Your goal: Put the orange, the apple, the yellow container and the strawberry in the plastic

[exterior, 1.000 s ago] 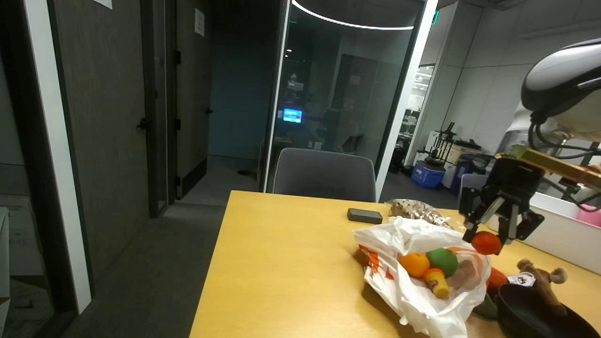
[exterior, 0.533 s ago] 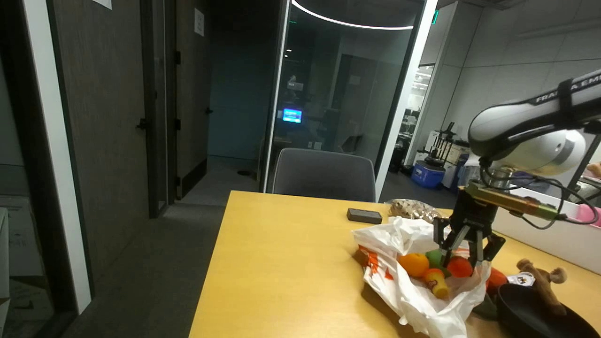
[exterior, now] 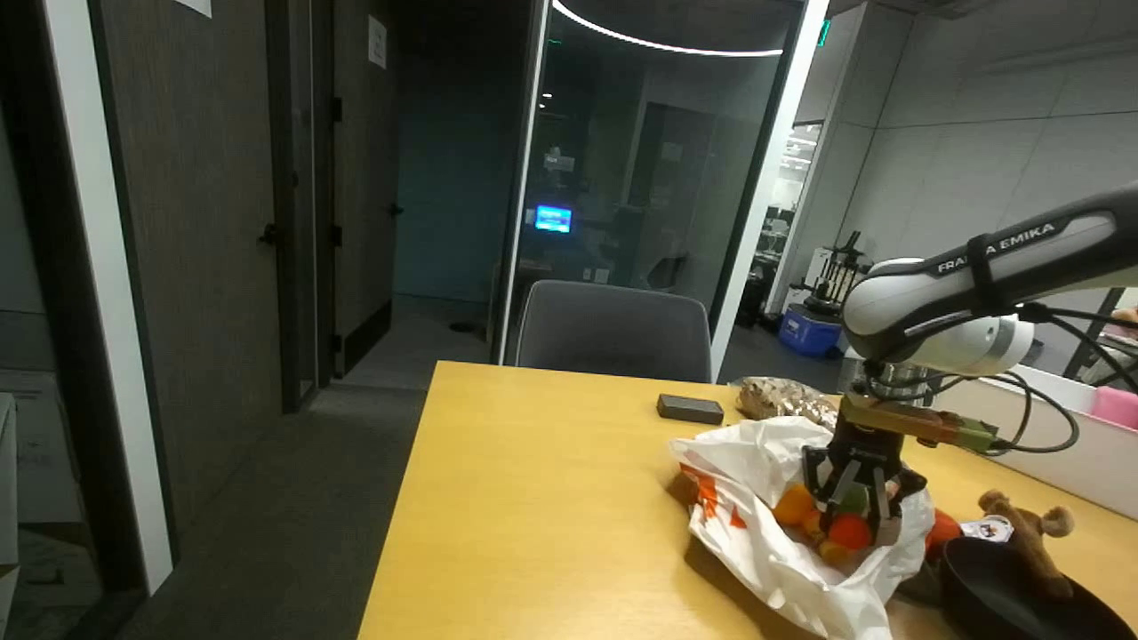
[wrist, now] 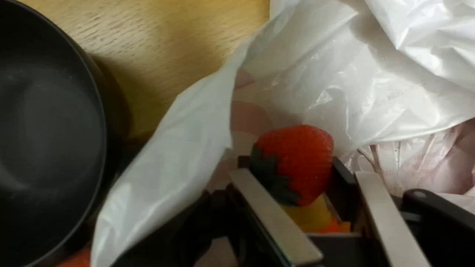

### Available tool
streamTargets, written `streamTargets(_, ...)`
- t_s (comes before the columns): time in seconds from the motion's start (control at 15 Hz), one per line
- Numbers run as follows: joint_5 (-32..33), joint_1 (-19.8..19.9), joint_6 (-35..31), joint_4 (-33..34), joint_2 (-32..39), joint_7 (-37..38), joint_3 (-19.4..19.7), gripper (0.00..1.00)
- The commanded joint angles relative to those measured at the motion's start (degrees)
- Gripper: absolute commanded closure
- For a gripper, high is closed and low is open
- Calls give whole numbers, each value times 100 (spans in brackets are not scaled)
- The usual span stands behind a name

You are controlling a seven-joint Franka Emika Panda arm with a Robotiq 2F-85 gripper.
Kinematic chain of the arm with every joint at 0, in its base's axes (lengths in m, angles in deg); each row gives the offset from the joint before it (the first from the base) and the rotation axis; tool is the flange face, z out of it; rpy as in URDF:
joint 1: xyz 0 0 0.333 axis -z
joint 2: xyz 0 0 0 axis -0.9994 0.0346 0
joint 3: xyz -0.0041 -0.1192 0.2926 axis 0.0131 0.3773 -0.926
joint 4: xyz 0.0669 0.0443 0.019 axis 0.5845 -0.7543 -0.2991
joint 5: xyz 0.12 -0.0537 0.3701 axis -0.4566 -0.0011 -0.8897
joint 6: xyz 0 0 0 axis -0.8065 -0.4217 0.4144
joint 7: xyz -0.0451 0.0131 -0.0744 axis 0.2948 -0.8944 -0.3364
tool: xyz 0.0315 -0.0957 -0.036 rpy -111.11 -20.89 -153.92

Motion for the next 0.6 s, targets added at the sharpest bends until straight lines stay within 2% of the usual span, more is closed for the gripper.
streamTargets(0.0, -10, -67, 151, 280, 79, 94, 127, 17)
streamTargets(0.13, -218, 50, 467, 309, -83, -184, 116, 2)
streamTargets(0.53, -1405, 680, 2202, 650, -601, -1783, 167, 0)
